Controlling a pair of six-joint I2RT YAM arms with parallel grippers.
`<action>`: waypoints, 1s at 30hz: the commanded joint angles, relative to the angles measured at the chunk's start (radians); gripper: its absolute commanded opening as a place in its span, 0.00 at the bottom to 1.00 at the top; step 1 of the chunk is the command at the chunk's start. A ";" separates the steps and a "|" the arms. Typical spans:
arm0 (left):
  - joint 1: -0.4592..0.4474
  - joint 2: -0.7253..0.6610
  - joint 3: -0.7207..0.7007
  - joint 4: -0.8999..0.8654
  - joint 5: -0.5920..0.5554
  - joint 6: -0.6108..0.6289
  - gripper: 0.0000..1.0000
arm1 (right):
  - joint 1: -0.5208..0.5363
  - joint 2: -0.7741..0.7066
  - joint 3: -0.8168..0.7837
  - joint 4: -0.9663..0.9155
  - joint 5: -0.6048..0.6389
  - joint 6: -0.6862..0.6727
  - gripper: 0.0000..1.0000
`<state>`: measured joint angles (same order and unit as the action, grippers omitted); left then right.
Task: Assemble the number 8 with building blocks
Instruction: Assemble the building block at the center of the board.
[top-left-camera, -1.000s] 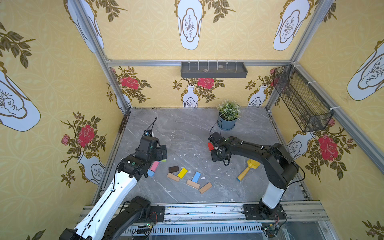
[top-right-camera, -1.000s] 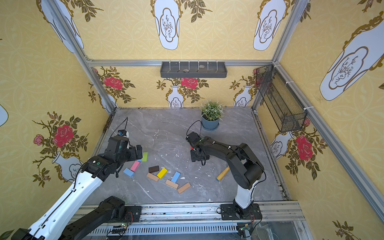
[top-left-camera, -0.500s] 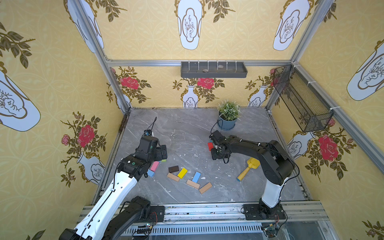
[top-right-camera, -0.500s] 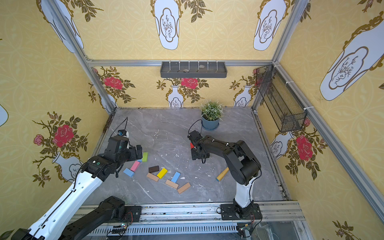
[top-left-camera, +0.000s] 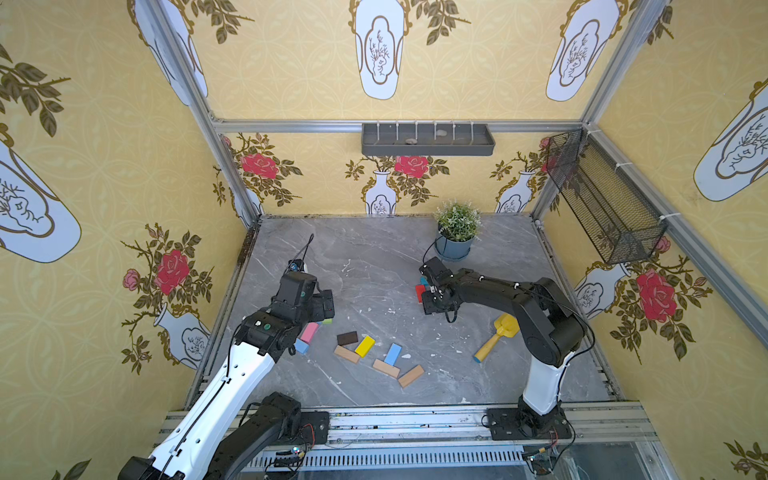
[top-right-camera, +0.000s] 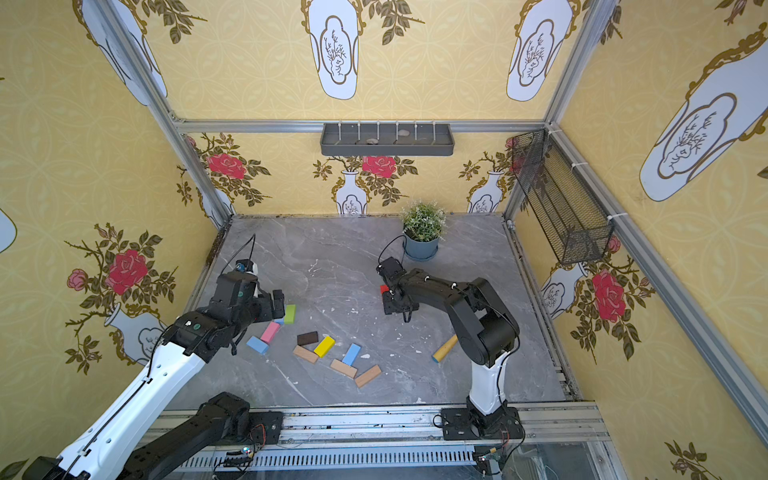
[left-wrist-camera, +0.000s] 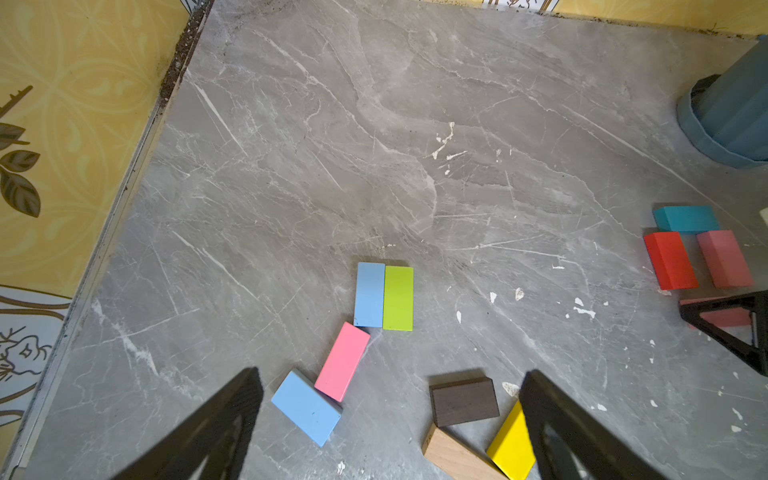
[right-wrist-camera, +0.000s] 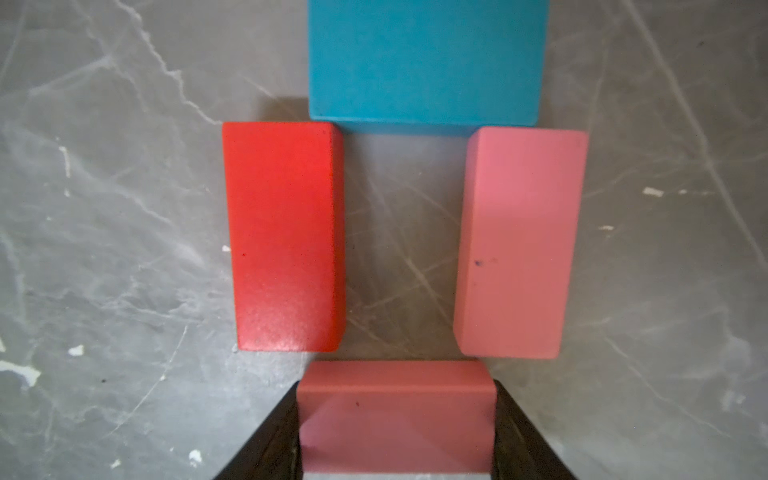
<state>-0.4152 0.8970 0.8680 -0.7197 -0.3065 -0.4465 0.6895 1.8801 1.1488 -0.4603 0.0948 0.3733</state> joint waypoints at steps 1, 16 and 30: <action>0.001 0.003 -0.005 0.007 0.000 0.003 1.00 | -0.003 0.027 -0.010 -0.006 -0.026 0.000 0.52; 0.003 0.006 -0.006 0.009 0.000 0.003 1.00 | -0.008 0.036 -0.009 0.000 -0.033 0.003 0.56; 0.003 0.005 -0.006 0.008 0.000 0.003 1.00 | -0.009 0.034 -0.010 -0.001 -0.040 0.000 0.66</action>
<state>-0.4126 0.9012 0.8680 -0.7197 -0.3065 -0.4465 0.6823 1.8942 1.1522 -0.4065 0.1085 0.3664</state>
